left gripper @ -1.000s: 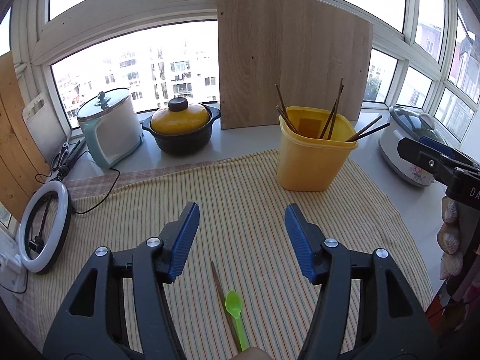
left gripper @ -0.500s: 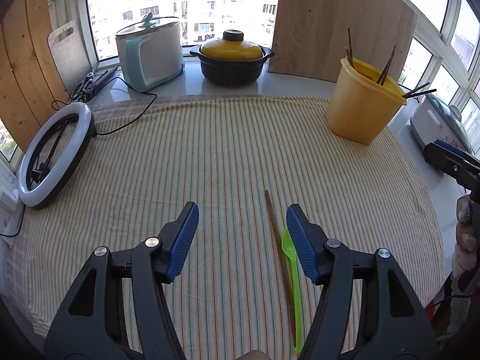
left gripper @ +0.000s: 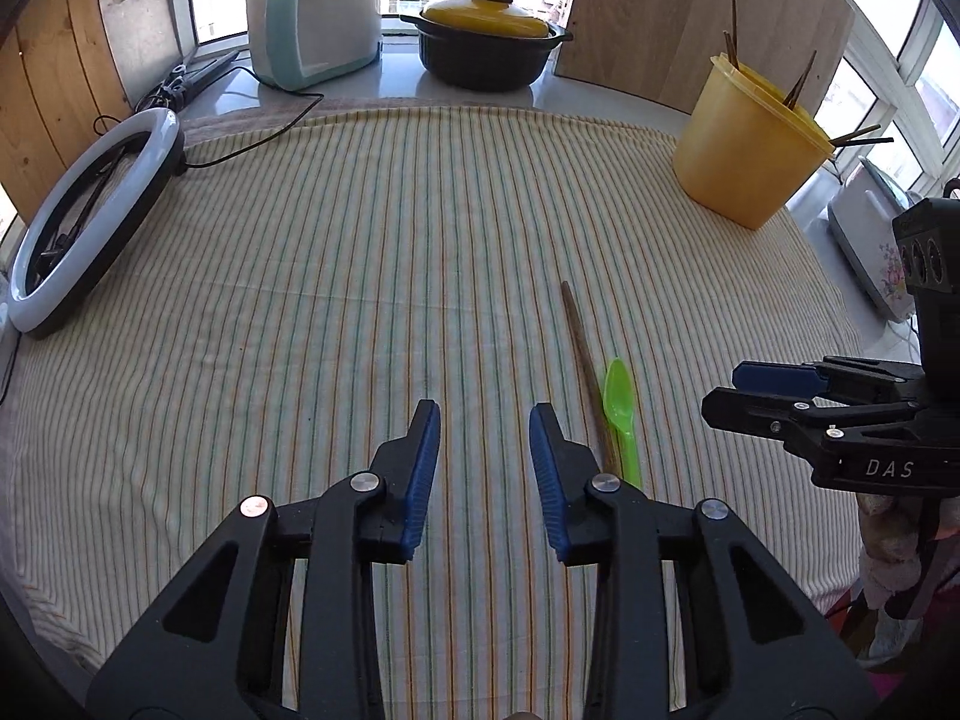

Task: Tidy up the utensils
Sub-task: 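Grasp the green spoon with the right tool while the left tool grasps the wooden chopstick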

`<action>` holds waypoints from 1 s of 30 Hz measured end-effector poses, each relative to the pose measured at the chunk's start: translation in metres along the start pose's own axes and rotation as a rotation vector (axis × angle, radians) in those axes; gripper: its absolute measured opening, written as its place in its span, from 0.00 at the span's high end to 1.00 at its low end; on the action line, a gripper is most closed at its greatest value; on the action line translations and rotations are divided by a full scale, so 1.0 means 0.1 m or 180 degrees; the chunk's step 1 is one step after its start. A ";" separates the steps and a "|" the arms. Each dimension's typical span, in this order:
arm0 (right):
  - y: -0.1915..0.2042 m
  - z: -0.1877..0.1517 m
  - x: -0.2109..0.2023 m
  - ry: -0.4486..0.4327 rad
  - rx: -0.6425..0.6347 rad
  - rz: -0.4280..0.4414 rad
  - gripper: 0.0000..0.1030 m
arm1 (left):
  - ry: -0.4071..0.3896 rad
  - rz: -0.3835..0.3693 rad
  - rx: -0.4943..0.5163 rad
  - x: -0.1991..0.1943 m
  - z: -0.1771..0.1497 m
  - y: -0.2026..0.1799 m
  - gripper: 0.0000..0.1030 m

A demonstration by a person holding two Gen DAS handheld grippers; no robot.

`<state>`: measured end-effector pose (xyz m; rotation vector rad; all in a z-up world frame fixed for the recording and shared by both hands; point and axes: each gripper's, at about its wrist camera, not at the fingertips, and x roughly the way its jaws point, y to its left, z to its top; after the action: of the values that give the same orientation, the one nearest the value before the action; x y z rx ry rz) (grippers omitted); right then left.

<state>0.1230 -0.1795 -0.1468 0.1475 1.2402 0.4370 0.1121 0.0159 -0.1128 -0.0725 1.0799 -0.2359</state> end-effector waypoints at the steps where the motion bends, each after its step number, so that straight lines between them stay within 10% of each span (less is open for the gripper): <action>1: 0.02 0.00 0.07 0.0083 0.0027 0.0028 0.59 | 0.0006 -0.0012 -0.0011 0.00 -0.01 0.02 0.70; 30: 0.18 0.11 0.41 0.0485 -0.0006 -0.0325 0.94 | 0.0213 -0.0396 0.0004 0.25 -0.02 -0.10 0.79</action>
<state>0.1391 -0.1457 -0.1730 0.0496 1.3903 0.3657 0.1201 0.0011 -0.1337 -0.1316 1.1432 -0.3531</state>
